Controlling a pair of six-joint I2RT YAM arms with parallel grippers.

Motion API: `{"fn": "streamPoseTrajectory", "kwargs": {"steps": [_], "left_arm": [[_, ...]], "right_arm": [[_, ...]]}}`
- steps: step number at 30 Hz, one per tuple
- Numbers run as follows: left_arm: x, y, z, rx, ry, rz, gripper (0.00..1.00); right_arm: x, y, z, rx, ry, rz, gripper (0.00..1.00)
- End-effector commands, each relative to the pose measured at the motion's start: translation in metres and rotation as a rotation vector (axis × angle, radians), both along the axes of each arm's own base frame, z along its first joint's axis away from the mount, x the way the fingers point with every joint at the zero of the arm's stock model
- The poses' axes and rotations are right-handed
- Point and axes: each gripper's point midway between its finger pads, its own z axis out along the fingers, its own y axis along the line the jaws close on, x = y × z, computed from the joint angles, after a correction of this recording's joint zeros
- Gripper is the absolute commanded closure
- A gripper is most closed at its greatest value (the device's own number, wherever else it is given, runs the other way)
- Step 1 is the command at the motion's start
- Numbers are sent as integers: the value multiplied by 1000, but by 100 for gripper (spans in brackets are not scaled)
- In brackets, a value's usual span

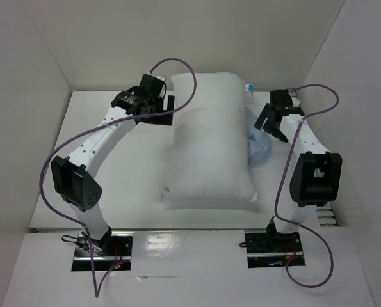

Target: Put the pillow into the pillowcase

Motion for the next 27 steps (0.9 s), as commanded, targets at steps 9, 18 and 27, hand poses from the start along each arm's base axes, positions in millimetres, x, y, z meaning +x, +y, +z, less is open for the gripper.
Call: {"fn": "streamPoseTrajectory", "kwargs": {"steps": [9,18,27], "left_arm": [[5,-19,8,-68,-8,-69,0],[-8,-57,-9,-223,84,-203,0],[-7,-59,-27,-242,129,-204,0]], "right_arm": [[-15,-5,-4,22,20,-68,0],[-37,24,-57,174,72,-20,0],[10,59,-64,331,-47,84,28]]}}
